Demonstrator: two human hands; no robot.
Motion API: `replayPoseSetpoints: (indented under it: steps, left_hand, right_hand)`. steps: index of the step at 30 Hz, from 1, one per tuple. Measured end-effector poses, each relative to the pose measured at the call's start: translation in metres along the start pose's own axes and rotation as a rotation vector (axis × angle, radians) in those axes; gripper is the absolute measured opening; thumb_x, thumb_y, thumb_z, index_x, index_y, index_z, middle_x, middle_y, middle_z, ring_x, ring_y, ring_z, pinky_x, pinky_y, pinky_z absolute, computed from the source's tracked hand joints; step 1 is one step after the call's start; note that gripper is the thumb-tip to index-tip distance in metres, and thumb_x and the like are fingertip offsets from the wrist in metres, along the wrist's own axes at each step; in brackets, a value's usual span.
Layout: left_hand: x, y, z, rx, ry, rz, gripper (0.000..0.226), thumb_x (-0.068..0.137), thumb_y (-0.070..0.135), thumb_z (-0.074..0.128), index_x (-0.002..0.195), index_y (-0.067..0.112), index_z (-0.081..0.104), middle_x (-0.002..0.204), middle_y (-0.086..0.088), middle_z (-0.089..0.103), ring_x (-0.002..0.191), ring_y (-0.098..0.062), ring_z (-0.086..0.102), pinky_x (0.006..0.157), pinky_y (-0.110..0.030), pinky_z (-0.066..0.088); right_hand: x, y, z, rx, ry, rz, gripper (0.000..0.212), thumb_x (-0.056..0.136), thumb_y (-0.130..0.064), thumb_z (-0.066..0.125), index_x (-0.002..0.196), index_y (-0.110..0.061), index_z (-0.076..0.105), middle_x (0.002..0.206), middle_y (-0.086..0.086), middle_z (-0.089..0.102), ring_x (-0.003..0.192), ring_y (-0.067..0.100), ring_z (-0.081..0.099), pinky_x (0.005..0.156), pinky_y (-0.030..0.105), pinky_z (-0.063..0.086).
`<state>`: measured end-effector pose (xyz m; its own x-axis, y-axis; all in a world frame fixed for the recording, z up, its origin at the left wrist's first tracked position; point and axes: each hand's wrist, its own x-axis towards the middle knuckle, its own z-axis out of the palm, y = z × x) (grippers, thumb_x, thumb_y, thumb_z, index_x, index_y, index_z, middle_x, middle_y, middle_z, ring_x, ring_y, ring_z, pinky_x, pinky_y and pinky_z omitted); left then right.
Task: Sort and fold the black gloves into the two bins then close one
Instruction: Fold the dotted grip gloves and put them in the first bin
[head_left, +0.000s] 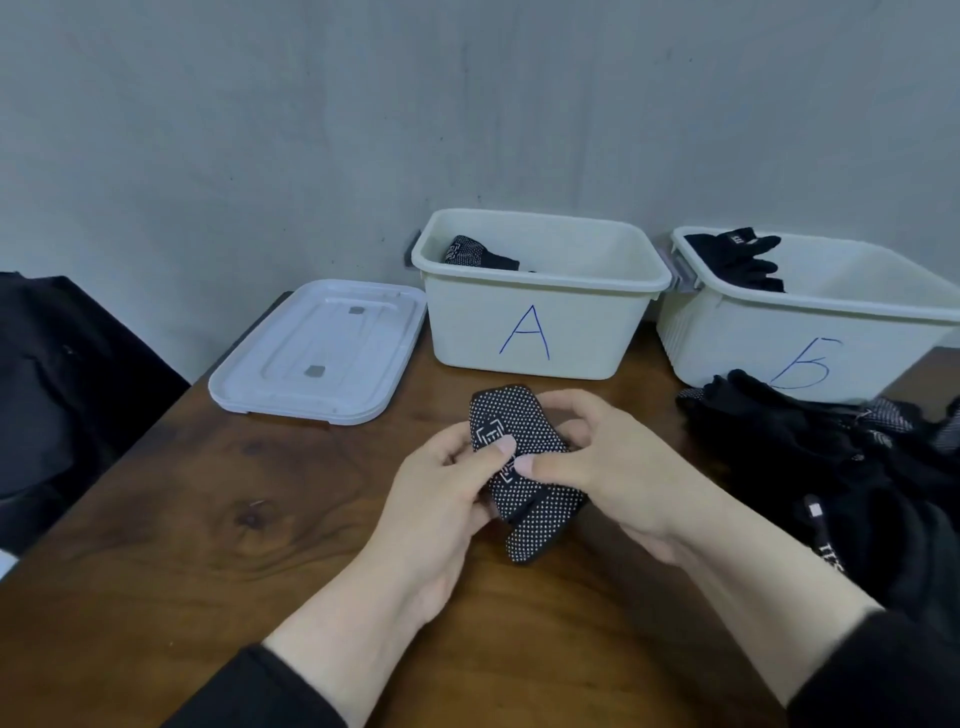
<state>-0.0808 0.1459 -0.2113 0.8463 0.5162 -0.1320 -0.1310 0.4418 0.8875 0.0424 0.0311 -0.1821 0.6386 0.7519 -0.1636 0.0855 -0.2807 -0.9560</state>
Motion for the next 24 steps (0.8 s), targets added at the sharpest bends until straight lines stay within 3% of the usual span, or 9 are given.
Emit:
replayPoseSetpoints:
  steps: [3, 6, 8, 11, 14, 16, 20, 22, 24]
  left_hand:
    - [0.003, 0.004, -0.006, -0.025, 0.013, 0.049, 0.028, 0.097, 0.009, 0.061, 0.124, 0.005, 0.067, 0.121, -0.016, 0.072, 0.117, -0.032, 0.067, 0.104, -0.053, 0.050]
    - [0.007, 0.008, -0.010, -0.011, 0.009, 0.077, 0.031, 0.096, 0.008, 0.062, 0.127, 0.006, 0.066, 0.123, -0.014, 0.071, 0.119, -0.031, 0.066, 0.107, -0.052, 0.048]
    - [0.010, 0.008, -0.013, -0.002, 0.040, 0.094, 0.032, 0.094, 0.008, 0.065, 0.126, 0.008, 0.066, 0.122, -0.012, 0.072, 0.118, -0.029, 0.067, 0.107, -0.052, 0.048]
    - [0.014, 0.012, -0.013, 0.054, 0.083, 0.146, 0.029, 0.091, 0.011, 0.069, 0.121, 0.012, 0.071, 0.118, -0.010, 0.074, 0.114, -0.027, 0.069, 0.106, -0.052, 0.049]
    - [0.021, 0.017, -0.015, 0.121, 0.118, 0.214, 0.032, 0.088, 0.027, 0.071, 0.119, 0.018, 0.072, 0.117, -0.005, 0.074, 0.114, -0.024, 0.068, 0.106, -0.050, 0.049]
    - [0.030, 0.024, -0.021, 0.267, 0.207, 0.313, 0.028, 0.092, 0.037, 0.067, 0.118, 0.029, 0.071, 0.117, 0.005, 0.074, 0.112, -0.016, 0.068, 0.103, -0.046, 0.052]
    - [0.054, 0.043, -0.037, 0.681, 0.362, 0.527, 0.018, 0.100, 0.033, 0.057, 0.110, 0.047, 0.063, 0.110, 0.027, 0.064, 0.107, 0.008, 0.058, 0.089, -0.011, 0.044]
    - [0.070, 0.051, -0.043, 0.782, 0.404, 0.605, 0.023, 0.101, 0.030, 0.055, 0.120, 0.041, 0.060, 0.116, 0.031, 0.057, 0.113, 0.009, 0.052, 0.090, -0.009, 0.040]
    - [0.089, 0.059, -0.047, 0.876, 0.419, 0.656, 0.033, 0.102, 0.030, 0.053, 0.134, 0.030, 0.057, 0.128, 0.026, 0.052, 0.122, 0.007, 0.046, 0.102, -0.015, 0.035]
  right_hand:
    - [0.001, -0.006, 0.001, 0.102, -0.052, 0.027, 0.044, 0.088, -0.022, 0.079, 0.130, -0.023, 0.064, 0.117, 0.001, 0.073, 0.108, 0.018, 0.071, 0.100, 0.044, 0.055]
    - [-0.001, -0.017, 0.000, 0.130, -0.155, 0.036, 0.025, 0.098, -0.030, 0.065, 0.119, -0.018, 0.072, 0.114, 0.001, 0.076, 0.112, 0.019, 0.070, 0.098, 0.036, 0.055]
    - [0.001, -0.020, 0.000, 0.105, -0.145, 0.036, 0.024, 0.098, -0.028, 0.065, 0.114, -0.013, 0.073, 0.110, 0.005, 0.077, 0.110, 0.021, 0.071, 0.095, 0.033, 0.056]
    - [0.006, -0.021, 0.002, 0.160, -0.130, 0.062, 0.022, 0.097, -0.019, 0.066, 0.111, -0.003, 0.070, 0.107, 0.013, 0.077, 0.106, 0.029, 0.072, 0.096, 0.046, 0.057]
    - [0.007, -0.027, 0.000, 0.184, -0.136, 0.058, 0.020, 0.098, -0.014, 0.064, 0.109, 0.000, 0.069, 0.107, 0.014, 0.077, 0.104, 0.029, 0.073, 0.090, 0.041, 0.059]
    - [0.009, -0.037, -0.010, 0.175, -0.129, 0.029, 0.020, 0.098, -0.013, 0.062, 0.110, 0.001, 0.069, 0.108, 0.014, 0.077, 0.105, 0.027, 0.073, 0.089, 0.038, 0.059]
    - [0.020, -0.076, -0.045, 0.208, -0.064, -0.071, 0.025, 0.098, -0.012, 0.060, 0.113, 0.007, 0.065, 0.112, 0.017, 0.075, 0.107, 0.027, 0.073, 0.089, 0.035, 0.060]
    - [0.035, -0.099, -0.066, 0.232, -0.005, -0.125, 0.028, 0.098, -0.012, 0.058, 0.116, 0.009, 0.063, 0.114, 0.018, 0.074, 0.109, 0.027, 0.072, 0.090, 0.034, 0.059]
    - [0.057, -0.122, -0.083, 0.234, 0.053, -0.156, 0.036, 0.098, -0.012, 0.058, 0.124, 0.013, 0.059, 0.119, 0.019, 0.072, 0.113, 0.028, 0.070, 0.090, 0.033, 0.059]
